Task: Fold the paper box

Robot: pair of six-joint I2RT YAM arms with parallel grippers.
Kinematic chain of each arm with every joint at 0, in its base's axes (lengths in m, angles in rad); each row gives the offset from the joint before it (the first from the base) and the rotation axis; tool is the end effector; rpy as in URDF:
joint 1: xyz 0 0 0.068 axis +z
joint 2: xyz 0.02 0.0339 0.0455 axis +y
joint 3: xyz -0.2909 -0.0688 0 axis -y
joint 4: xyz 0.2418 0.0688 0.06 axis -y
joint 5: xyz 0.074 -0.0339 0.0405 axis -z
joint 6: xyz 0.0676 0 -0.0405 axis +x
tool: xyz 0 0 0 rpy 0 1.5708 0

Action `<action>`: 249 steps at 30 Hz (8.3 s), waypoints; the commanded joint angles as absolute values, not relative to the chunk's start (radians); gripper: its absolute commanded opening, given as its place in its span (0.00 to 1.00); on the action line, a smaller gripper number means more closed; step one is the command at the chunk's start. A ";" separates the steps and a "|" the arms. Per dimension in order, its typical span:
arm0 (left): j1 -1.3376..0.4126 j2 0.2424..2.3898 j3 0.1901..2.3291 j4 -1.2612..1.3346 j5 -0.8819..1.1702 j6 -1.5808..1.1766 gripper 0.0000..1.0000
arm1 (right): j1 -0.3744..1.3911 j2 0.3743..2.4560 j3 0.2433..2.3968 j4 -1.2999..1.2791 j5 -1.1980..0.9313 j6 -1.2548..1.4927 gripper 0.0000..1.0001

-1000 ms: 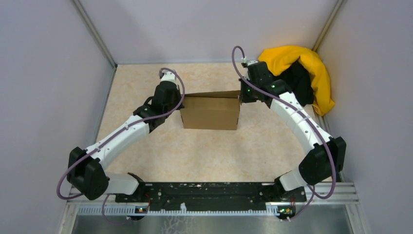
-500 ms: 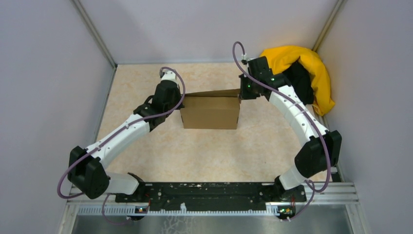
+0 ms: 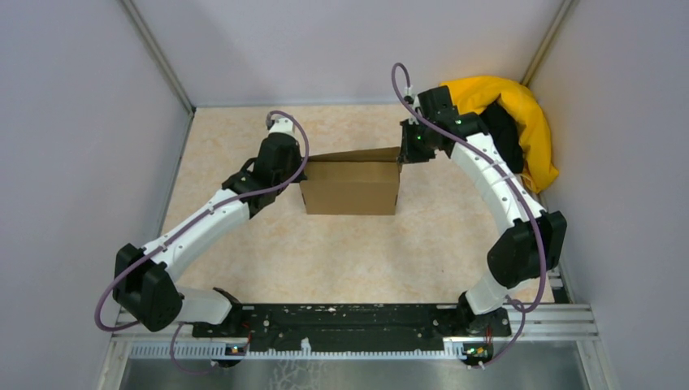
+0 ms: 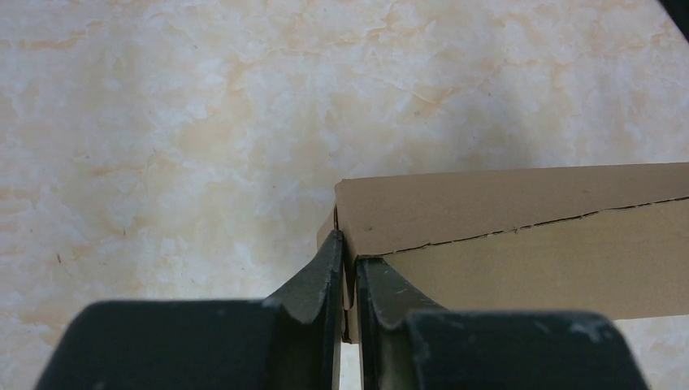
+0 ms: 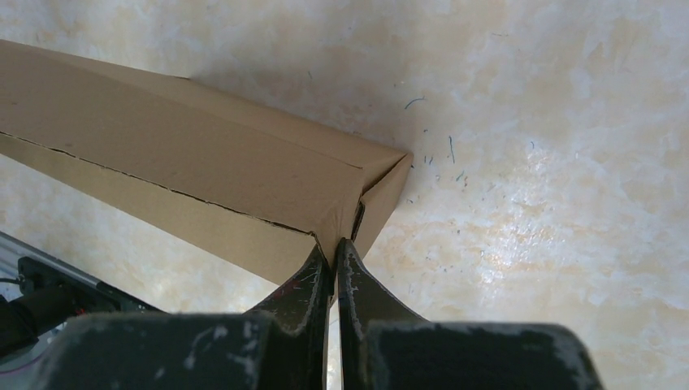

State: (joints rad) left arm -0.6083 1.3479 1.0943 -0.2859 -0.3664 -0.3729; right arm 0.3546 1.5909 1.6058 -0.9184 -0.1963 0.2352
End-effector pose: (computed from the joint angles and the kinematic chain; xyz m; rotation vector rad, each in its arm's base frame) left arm 0.2785 -0.1644 0.3242 0.0272 2.0778 -0.2142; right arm 0.3270 0.1351 0.3577 -0.2357 2.5053 0.4903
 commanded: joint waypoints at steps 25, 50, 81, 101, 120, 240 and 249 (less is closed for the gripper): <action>-0.643 1.367 1.057 -0.343 -0.312 -0.413 0.13 | 0.405 1.474 1.426 -0.726 -0.181 0.302 0.00; -0.651 1.339 0.956 -0.242 -0.364 -0.443 0.13 | 0.473 1.338 1.283 -0.647 -0.146 0.233 0.22; -0.673 1.316 0.878 -0.120 -0.418 -0.416 0.24 | 0.351 1.256 1.348 -0.525 -0.294 0.304 0.45; -0.675 1.284 0.900 -0.161 -0.408 -0.396 0.42 | 0.406 1.390 1.353 -0.442 -0.325 0.314 0.42; -0.675 1.250 0.948 -0.177 -0.406 -0.386 0.50 | 0.420 1.388 1.315 -0.456 -0.319 0.281 0.29; -0.540 1.555 0.851 0.477 -0.062 -0.559 0.22 | 0.459 1.623 1.531 -0.323 -0.410 0.223 0.21; -0.537 1.608 0.883 0.522 -0.009 -0.599 0.22 | 0.488 1.686 1.520 -0.275 -0.482 0.212 0.21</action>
